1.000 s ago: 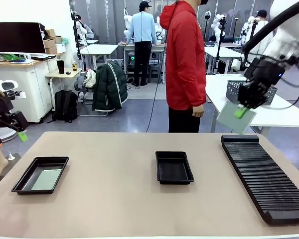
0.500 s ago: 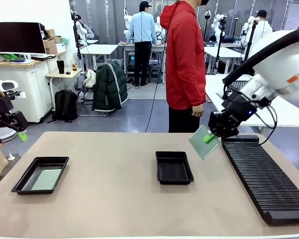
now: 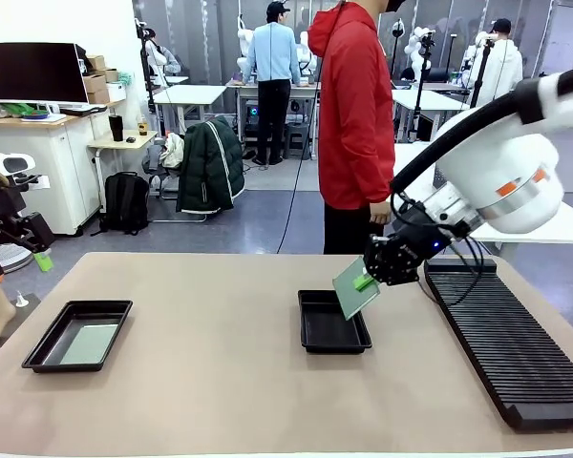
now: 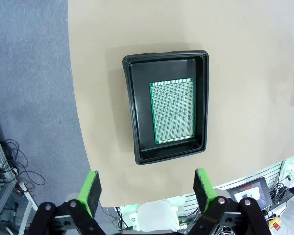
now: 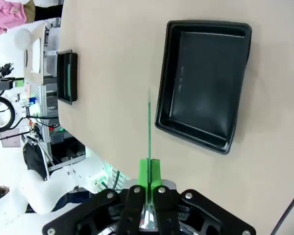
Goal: Inspect and transfer BCBs to ESD trays.
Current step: Pick up the Blank PCB from the PCB Rack and place it in the right ESD tray.
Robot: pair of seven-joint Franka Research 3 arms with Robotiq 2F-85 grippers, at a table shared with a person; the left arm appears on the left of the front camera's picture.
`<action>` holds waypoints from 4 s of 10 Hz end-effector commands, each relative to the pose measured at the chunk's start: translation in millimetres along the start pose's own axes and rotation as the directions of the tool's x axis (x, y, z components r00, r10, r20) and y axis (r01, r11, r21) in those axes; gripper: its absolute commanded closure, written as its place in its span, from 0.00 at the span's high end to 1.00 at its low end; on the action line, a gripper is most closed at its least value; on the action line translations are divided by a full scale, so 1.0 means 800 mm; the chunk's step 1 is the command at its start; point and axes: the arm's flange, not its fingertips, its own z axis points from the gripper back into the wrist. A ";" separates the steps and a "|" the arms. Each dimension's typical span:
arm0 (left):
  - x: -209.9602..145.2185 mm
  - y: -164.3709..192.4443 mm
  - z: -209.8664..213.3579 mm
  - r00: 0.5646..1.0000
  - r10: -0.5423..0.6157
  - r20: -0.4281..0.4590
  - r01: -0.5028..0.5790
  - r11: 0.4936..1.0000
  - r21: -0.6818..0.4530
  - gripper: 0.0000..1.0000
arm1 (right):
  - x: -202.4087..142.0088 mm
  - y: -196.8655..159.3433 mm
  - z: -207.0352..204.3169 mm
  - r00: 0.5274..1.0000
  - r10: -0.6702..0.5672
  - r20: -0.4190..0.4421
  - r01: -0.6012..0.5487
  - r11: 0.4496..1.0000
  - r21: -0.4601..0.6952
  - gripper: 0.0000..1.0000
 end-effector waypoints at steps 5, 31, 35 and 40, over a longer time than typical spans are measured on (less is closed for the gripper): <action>-0.001 0.001 -0.002 1.000 -0.008 0.010 0.008 1.000 -0.006 1.00 | 0.019 -0.039 -0.090 0.994 -0.097 0.040 0.094 0.993 0.066 0.03; -0.001 0.001 -0.002 1.000 -0.008 0.010 0.008 1.000 -0.006 1.00 | 0.046 -0.042 -0.132 0.994 -0.094 0.063 0.096 0.995 -0.020 0.60; -0.001 0.001 -0.002 1.000 -0.008 0.010 0.008 1.000 -0.006 1.00 | 0.065 0.014 -0.091 0.999 -0.012 0.049 0.025 0.966 -0.259 0.99; -0.001 0.001 -0.002 1.000 -0.008 0.010 0.008 1.000 -0.006 1.00 | 0.079 0.035 -0.037 1.000 0.028 -0.008 -0.029 0.890 -0.456 1.00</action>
